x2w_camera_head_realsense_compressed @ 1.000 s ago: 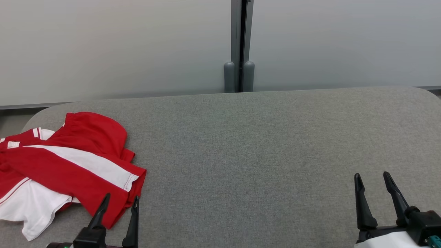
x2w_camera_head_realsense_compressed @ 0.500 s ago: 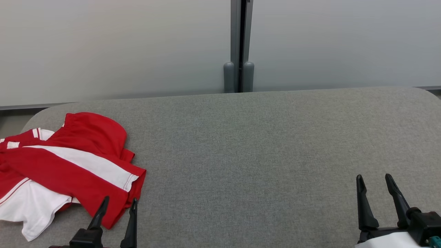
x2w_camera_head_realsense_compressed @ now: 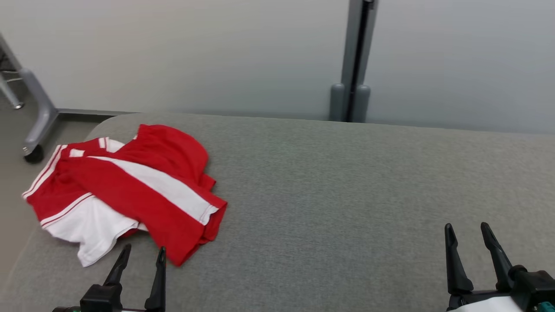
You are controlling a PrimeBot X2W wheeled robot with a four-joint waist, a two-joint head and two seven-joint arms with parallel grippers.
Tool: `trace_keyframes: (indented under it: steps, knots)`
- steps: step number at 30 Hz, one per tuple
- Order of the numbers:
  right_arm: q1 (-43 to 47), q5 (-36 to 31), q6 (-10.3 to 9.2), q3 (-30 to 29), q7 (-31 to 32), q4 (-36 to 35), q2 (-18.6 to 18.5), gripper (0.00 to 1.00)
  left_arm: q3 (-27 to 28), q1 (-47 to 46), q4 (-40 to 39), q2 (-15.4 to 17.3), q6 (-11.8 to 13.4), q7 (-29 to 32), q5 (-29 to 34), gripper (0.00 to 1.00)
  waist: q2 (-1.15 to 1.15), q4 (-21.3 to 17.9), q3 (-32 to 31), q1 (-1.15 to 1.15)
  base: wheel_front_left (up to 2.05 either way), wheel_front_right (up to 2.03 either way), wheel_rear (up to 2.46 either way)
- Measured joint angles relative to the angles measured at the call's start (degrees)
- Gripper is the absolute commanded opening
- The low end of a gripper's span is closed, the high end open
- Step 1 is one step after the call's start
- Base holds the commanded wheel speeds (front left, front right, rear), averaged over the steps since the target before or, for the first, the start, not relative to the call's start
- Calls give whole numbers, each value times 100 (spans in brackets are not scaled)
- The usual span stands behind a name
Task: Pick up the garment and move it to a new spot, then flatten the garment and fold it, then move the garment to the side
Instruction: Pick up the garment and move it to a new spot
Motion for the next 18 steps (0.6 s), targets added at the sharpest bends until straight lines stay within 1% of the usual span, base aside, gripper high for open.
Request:
trace_keyframes:
  steps: [7, 11, 14, 18]
  knots:
    - [-10, 82, 1, 235, 0, 44, 0, 100, 174, 109, 38, 63, 10, 0, -58, 100, 0, 837, -82, 0, 0, 0, 0]
    - [-140, 90, 1, 360, 0, 77, 3, 100, 230, 168, 7, 93, 7, -1, -108, 100, 0, 1190, -111, 0, 0, 0, 0]
    - [-181, 89, 1, 439, 0, 71, 5, 100, 233, 149, 13, 89, 0, 11, -172, 100, 0, 1257, -76, 0, 0, 0, 0]
    - [-236, 69, 1, 510, 0, 4, 5, 100, 187, -264, 47, 58, -99, 376, -364, 100, 0, 1176, 71, 0, 0, 0, 0]
